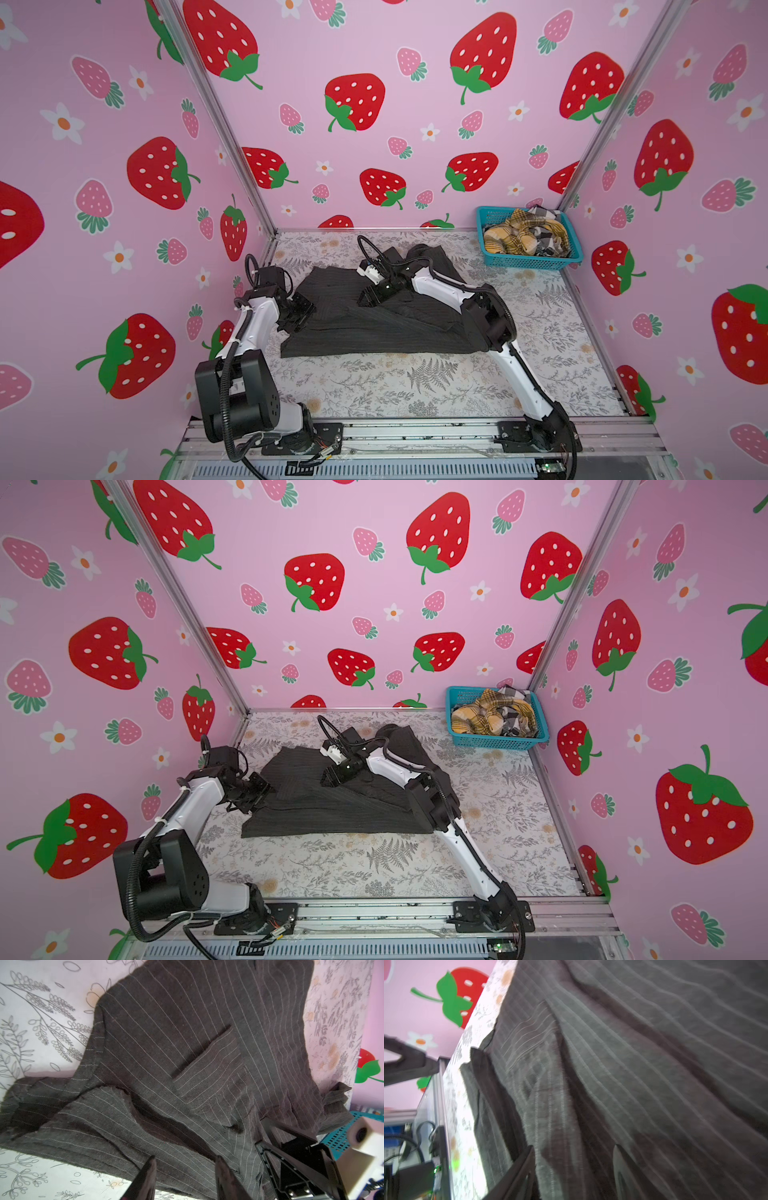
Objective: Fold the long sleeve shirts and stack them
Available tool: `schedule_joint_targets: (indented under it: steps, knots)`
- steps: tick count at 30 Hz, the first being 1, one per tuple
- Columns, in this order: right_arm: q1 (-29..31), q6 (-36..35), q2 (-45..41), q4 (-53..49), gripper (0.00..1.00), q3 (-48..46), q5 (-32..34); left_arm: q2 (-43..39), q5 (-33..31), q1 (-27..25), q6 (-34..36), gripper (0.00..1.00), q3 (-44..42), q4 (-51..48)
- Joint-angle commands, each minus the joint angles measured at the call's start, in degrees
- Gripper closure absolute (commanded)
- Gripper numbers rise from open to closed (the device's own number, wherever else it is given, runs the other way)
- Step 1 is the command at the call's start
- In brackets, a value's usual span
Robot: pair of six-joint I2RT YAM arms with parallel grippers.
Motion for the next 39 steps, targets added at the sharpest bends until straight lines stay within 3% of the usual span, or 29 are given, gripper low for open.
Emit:
schedule_joint_targets:
  steps: [1, 10, 19, 23, 27, 31, 36, 39]
  knots:
    - [1.0, -2.5, 1.3, -2.1, 0.41, 1.8, -3.6, -0.3, 0.5, 0.6, 0.2, 0.52, -1.0, 0.1]
    - [2.8, -3.5, -1.7, -1.5, 0.72, 0.3, -1.6, -1.3, 1.3, 0.8, -0.4, 0.52, -2.9, 0.8]
    - [9.8, -5.1, -11.6, 4.8, 0.75, -12.4, 6.8, -7.1, -1.4, 0.9, -1.1, 0.46, -2.9, -3.3]
    - [12.6, -4.0, -17.1, 10.5, 0.7, -22.0, 9.5, -8.9, -1.3, 0.9, -2.6, 0.45, -5.7, -2.6]
    - [14.3, -2.4, -21.5, 16.3, 0.45, -30.3, 12.1, -9.4, 0.1, 0.4, -4.6, 0.42, -7.8, -0.1]
    - [15.3, -3.0, -21.9, 16.4, 0.34, -32.2, 9.7, -8.5, 1.2, -1.9, -7.1, 0.37, -7.8, 2.5]
    - [16.6, -3.5, -23.4, 16.9, 0.32, -34.7, 11.9, -5.5, -5.0, -10.5, -8.1, 0.31, -2.2, 1.9]
    - [15.0, 0.7, -28.7, 19.9, 0.34, -38.8, 19.2, 1.6, -15.3, -16.9, -3.4, 0.29, 7.7, -4.3]
